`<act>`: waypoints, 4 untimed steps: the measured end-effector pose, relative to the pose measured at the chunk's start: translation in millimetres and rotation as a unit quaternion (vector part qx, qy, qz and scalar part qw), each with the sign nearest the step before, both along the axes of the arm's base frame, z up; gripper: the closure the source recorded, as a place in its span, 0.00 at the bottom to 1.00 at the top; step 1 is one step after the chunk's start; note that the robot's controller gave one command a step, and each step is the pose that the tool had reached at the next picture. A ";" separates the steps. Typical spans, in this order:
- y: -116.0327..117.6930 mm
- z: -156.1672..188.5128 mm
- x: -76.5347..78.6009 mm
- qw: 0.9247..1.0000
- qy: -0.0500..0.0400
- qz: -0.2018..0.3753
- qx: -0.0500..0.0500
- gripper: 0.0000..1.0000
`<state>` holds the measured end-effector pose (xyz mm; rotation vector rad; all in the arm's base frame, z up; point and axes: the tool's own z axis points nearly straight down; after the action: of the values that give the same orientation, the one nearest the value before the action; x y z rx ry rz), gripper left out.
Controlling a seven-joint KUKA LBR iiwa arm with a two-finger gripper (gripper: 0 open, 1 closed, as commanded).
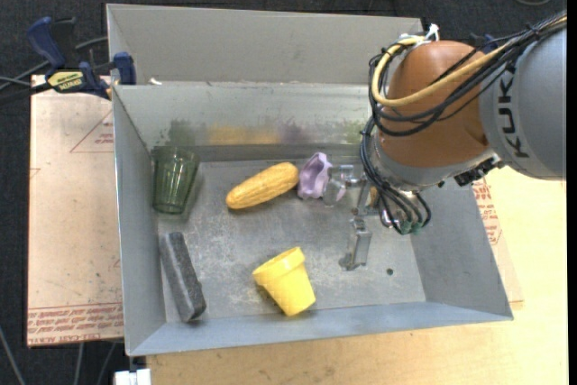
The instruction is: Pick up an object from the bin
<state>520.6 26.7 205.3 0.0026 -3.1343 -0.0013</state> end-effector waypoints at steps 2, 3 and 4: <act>22.2 -28.7 8.6 1.000 -0.006 0.028 0.000 0.00; 35.4 -89.1 -11.5 0.996 -0.006 0.094 0.001 0.00; 65.6 -115.9 -25.1 0.991 -0.003 0.133 0.000 0.00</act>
Offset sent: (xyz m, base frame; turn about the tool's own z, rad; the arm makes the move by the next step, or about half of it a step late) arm 0.0139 0.0589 -0.0852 -0.1507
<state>495.5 92.3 89.4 0.4216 -3.1123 0.0013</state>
